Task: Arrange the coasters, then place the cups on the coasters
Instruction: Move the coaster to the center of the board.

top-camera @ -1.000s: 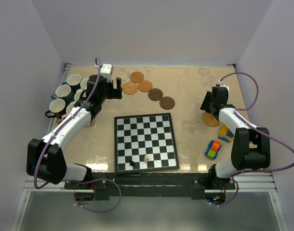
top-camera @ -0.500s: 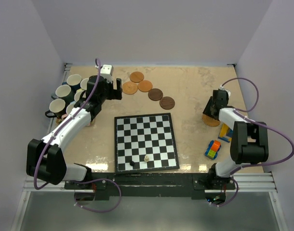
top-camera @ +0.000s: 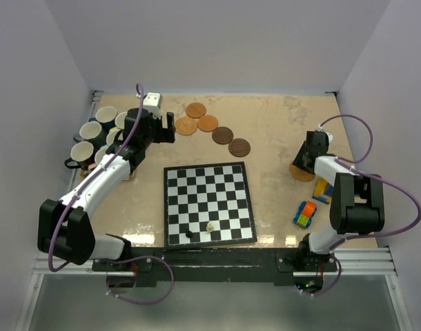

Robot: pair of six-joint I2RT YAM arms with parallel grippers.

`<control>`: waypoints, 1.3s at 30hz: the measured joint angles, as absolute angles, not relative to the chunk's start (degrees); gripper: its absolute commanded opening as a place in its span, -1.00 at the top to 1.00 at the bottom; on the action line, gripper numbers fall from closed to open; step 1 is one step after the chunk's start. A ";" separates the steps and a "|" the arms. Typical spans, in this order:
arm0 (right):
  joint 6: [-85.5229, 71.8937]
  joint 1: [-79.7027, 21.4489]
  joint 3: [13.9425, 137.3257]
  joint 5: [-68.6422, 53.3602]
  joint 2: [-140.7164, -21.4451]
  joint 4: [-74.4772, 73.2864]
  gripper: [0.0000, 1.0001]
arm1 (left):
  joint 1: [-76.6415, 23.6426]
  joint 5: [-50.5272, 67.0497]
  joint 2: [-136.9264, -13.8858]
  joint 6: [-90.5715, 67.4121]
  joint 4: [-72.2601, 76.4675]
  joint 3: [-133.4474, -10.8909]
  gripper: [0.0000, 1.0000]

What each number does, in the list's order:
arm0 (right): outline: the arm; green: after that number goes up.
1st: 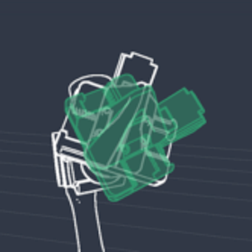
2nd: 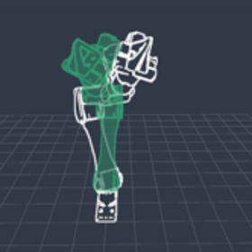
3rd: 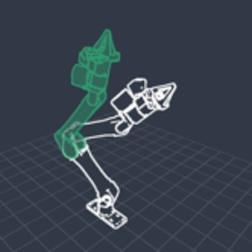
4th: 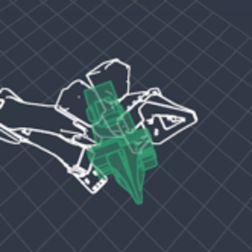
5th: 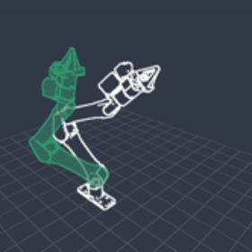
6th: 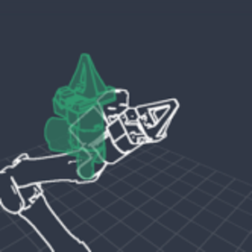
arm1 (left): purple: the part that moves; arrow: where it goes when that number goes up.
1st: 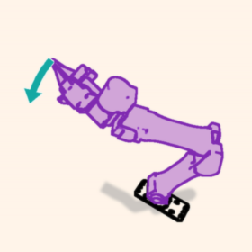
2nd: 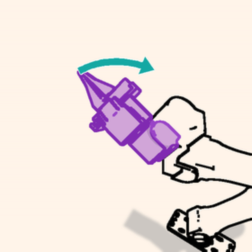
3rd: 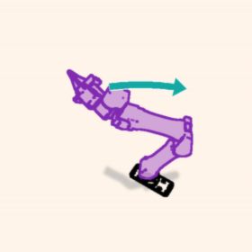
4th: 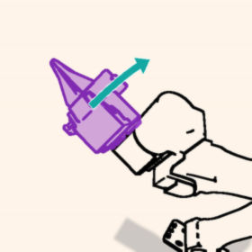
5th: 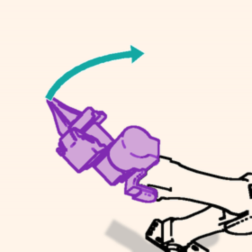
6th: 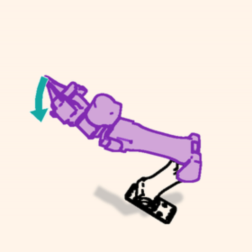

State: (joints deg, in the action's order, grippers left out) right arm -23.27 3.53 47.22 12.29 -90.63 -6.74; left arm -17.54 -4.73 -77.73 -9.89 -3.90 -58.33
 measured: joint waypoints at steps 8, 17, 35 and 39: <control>-23.38 3.92 47.20 12.05 -91.96 -6.22 0.18 | -17.54 -4.71 -77.73 -9.89 -3.90 -58.33 -0.84; -23.00 4.23 47.29 11.62 -92.71 -4.67 0.52 | -17.54 -4.71 -77.62 -9.89 -3.90 -58.33 -0.84; -22.68 3.20 58.11 8.12 -102.65 -3.38 0.56 | -17.54 -4.91 -77.54 -9.87 -3.90 -58.33 -0.85; -22.70 1.17 62.83 8.43 -106.54 -3.66 0.55 | -17.54 -5.19 -77.54 -9.87 -3.90 -58.33 -0.84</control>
